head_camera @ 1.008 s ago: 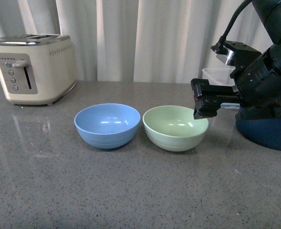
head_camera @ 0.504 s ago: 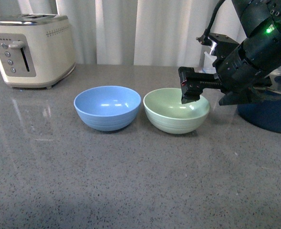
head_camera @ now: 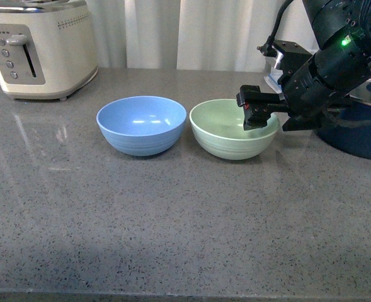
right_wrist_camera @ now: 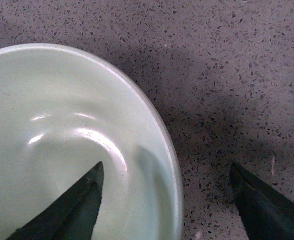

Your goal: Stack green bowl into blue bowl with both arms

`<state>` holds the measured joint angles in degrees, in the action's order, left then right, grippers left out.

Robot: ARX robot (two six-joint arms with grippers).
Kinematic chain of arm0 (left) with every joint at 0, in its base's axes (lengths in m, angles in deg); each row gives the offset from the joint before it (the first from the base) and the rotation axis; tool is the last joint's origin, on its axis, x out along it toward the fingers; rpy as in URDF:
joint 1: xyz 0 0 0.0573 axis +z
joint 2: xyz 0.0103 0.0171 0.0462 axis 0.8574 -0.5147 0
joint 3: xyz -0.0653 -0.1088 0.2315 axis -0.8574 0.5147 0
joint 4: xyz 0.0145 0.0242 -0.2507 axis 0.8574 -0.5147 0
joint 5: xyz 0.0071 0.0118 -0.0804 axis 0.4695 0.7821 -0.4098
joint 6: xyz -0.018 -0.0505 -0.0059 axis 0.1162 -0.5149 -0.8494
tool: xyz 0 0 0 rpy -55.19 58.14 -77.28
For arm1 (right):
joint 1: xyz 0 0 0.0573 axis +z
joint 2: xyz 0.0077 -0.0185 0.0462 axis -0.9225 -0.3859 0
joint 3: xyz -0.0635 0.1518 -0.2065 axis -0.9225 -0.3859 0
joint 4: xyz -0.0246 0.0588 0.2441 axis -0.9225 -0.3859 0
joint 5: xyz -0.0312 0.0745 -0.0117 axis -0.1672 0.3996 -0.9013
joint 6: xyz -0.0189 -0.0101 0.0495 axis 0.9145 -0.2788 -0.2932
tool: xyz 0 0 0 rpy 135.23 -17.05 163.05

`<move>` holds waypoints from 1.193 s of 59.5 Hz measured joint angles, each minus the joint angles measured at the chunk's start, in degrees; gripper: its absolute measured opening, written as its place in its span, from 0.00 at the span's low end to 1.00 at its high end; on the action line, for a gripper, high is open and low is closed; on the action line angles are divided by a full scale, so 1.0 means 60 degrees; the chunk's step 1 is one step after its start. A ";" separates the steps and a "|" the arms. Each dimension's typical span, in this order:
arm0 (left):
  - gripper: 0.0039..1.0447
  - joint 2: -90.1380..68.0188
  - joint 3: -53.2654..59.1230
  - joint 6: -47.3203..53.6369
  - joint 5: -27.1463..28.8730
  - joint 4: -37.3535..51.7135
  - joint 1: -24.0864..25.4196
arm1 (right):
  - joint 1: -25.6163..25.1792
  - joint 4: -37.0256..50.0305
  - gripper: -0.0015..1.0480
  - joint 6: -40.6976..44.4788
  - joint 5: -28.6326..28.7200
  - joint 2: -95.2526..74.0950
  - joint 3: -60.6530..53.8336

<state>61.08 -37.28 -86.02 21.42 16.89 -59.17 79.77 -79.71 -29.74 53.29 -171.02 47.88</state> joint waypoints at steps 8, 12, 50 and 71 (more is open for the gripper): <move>0.94 0.0000 0.0000 0.0000 -0.0004 0.0000 0.0000 | 0.0026 0.0259 0.47 -0.0058 0.0047 0.0000 -0.0080; 0.94 0.0000 0.0000 0.0004 -0.0004 0.0000 0.0000 | 0.0047 0.0364 0.38 -0.0055 0.0091 0.0000 -0.0117; 0.94 0.0000 0.0000 0.0004 0.0000 0.0000 0.0000 | 0.0113 0.0051 0.01 0.0127 0.0091 0.0900 0.0404; 0.94 0.0000 0.0000 0.0004 -0.0004 0.0000 0.0000 | 0.0761 -0.0404 0.01 0.0193 0.0452 0.1002 0.1362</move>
<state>61.08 -37.28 -86.00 21.40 16.89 -59.17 84.34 -82.14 -28.58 56.00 -165.01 56.06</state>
